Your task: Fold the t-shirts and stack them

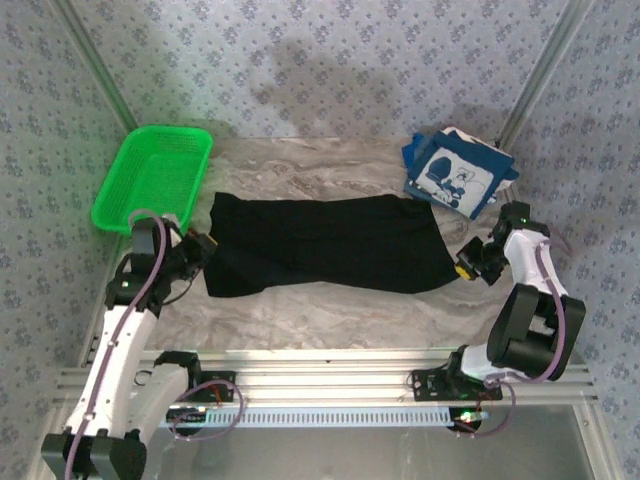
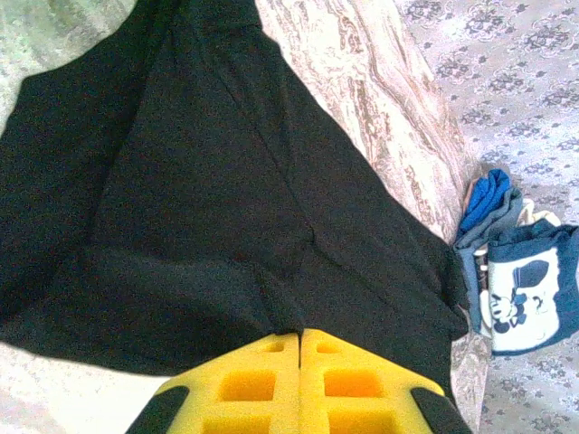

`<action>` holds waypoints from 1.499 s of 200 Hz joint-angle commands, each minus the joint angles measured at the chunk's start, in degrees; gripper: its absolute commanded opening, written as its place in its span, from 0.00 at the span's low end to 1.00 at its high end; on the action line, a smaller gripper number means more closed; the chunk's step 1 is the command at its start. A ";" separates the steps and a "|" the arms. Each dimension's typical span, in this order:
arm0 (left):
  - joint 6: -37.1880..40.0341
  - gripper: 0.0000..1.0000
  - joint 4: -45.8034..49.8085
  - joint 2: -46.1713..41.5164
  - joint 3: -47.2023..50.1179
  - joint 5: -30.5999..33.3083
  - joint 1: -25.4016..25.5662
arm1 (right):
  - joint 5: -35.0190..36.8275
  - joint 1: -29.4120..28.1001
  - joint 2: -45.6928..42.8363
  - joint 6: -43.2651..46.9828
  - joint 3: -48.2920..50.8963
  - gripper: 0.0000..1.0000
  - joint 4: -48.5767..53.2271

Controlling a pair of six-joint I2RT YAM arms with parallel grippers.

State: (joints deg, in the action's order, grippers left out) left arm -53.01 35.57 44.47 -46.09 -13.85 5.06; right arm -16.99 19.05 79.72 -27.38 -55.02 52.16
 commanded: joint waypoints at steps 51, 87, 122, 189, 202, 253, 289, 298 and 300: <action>-5.77 0.00 20.31 -12.38 -1.03 2.07 0.39 | 1.87 0.33 -9.60 0.36 4.29 0.00 7.82; -6.50 0.00 25.00 -13.09 -3.08 -0.28 0.48 | 1.97 0.64 -10.56 0.01 4.84 0.00 8.87; -8.19 0.00 36.27 -13.87 -6.89 0.81 0.49 | 2.04 0.90 -10.22 0.03 3.46 0.00 8.47; -6.76 0.00 47.32 -16.08 -3.00 2.19 0.48 | 1.79 0.23 -8.98 -0.75 3.10 0.00 5.03; -7.07 0.00 45.46 -16.34 -0.89 1.40 0.48 | 1.85 -0.06 -8.88 -0.58 3.41 0.00 4.80; -4.84 0.00 34.59 -8.94 -4.21 2.20 0.67 | 0.91 -0.58 -7.65 -0.53 1.61 0.00 3.16; 0.79 0.00 27.60 1.47 -10.43 3.80 0.65 | 0.34 -1.50 -3.77 -0.31 -3.55 0.00 1.94; 2.16 0.00 26.08 3.99 -11.59 3.87 0.72 | 0.00 -2.00 -2.38 -0.31 -5.00 0.00 1.53; 2.42 0.00 25.63 4.49 -11.82 3.84 0.71 | -0.02 -2.17 -2.03 -0.31 -5.31 0.00 1.47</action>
State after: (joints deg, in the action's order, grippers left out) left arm -54.83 67.46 44.29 -53.87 -11.51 5.39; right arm -16.10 17.85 74.87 -27.49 -55.81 55.18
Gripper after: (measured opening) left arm 0.044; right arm 0.058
